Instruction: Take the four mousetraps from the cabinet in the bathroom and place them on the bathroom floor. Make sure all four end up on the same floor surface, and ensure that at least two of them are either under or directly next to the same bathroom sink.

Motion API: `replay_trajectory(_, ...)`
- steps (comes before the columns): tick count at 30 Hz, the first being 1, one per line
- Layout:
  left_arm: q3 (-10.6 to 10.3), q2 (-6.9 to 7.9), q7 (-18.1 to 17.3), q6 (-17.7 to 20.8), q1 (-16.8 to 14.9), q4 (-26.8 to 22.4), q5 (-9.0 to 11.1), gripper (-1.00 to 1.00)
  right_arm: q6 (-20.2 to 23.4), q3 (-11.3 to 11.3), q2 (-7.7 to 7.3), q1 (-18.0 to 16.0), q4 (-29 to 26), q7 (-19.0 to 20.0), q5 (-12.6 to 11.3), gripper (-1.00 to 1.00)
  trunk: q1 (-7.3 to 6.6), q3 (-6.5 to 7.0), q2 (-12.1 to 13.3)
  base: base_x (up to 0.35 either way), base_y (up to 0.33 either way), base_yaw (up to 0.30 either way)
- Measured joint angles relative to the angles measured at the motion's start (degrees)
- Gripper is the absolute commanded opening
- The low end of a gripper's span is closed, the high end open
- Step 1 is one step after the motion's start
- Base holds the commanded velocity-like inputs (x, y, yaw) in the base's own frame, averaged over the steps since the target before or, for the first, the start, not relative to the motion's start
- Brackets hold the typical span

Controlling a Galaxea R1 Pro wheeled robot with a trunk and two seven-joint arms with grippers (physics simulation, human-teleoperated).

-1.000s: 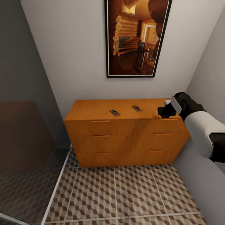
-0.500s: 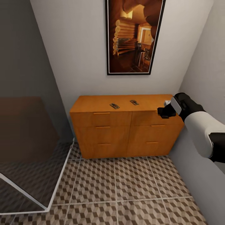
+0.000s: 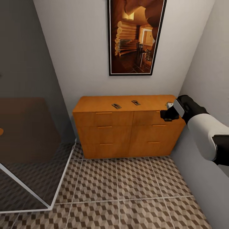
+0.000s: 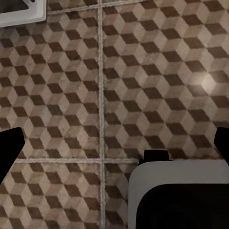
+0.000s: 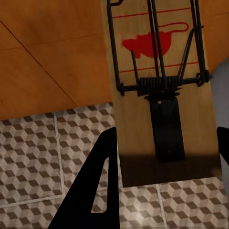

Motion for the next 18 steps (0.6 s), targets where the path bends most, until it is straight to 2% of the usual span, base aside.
replay_trajectory(8,0.0,0.0,0.0,0.0,0.0,0.0,0.0,1.0,-0.6,0.0,0.19,0.0,4.2,0.1,0.0,-1.0,0.0,0.0,0.0,-0.001,0.0,0.0)
replay_trajectory(11,0.0,0.0,0.0,0.0,0.0,0.0,0.0,1.0,-3.2,0.1,0.38,0.0,9.2,0.2,-0.1,-1.0,0.0,0.0,0.0,0.0,0.0,0.0)
replay_trajectory(14,0.0,0.0,0.0,0.0,0.0,0.0,0.0,1.0,-10.2,0.0,0.81,0.7,14.8,0.1,-0.1,-1.0,0.0,0.0,0.0,0.0,0.0,0.0)
replay_trajectory(16,0.0,-0.03,0.0,-0.1,0.0,0.0,-0.1,1.0,-15.7,0.0,1.21,3.9,16.5,0.2,-0.1,-1.0,0.01,-0.01,0.0,0.0,0.0,0.0)
replay_trajectory(18,0.0,-0.07,0.0,-0.1,0.0,-0.1,-0.1,1.0,-18.8,0.0,1.66,8.6,17.1,0.4,0.0,-1.0,0.01,-0.01,0.0,0.0,0.0,0.0)
